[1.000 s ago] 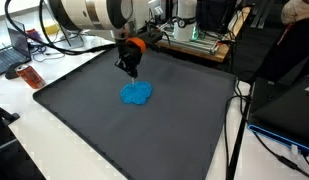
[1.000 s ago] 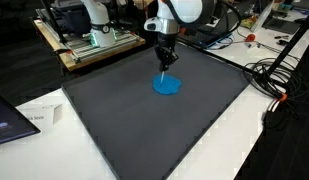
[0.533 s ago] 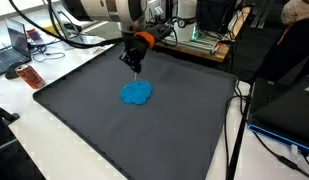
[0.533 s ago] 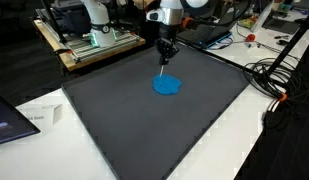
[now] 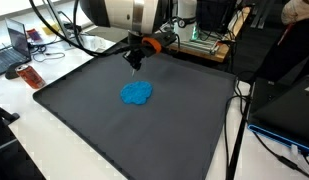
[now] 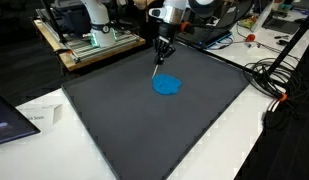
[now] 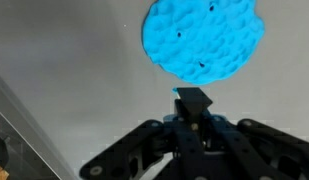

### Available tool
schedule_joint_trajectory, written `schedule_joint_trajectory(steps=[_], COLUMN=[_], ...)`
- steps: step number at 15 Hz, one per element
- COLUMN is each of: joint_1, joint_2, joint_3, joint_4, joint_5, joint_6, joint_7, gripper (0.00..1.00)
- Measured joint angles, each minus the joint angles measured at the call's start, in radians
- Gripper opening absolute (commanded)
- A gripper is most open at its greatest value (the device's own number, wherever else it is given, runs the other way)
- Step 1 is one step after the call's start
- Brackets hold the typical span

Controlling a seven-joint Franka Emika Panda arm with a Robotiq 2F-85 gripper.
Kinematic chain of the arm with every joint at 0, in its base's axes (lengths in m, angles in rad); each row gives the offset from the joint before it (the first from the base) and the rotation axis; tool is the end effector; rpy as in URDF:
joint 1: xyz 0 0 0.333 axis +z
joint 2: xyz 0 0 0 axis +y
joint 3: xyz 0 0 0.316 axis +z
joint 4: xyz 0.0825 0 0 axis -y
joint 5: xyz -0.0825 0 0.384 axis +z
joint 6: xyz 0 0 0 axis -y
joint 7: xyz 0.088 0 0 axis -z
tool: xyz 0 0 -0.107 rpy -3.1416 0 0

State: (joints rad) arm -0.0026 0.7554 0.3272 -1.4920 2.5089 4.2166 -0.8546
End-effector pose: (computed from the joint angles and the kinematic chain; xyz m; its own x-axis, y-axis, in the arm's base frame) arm 0.5404 0.0642 0.2598 -0.1228 -0.9405 0.3168 -0.9921 0.1076 -0.0651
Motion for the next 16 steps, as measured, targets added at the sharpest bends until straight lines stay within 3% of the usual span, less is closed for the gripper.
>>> schedule_joint_trajectory(steps=[8,16], joint_1=[0.294,0.427], joint_2=[0.01,0.109], joint_3=[-0.345,-0.502], joint_4=[-0.022,0.011], joint_5=[0.0,0.0], joint_6=[-0.001,-0.002], joint_7=[0.026,0.026], gripper=[0.03,0.03])
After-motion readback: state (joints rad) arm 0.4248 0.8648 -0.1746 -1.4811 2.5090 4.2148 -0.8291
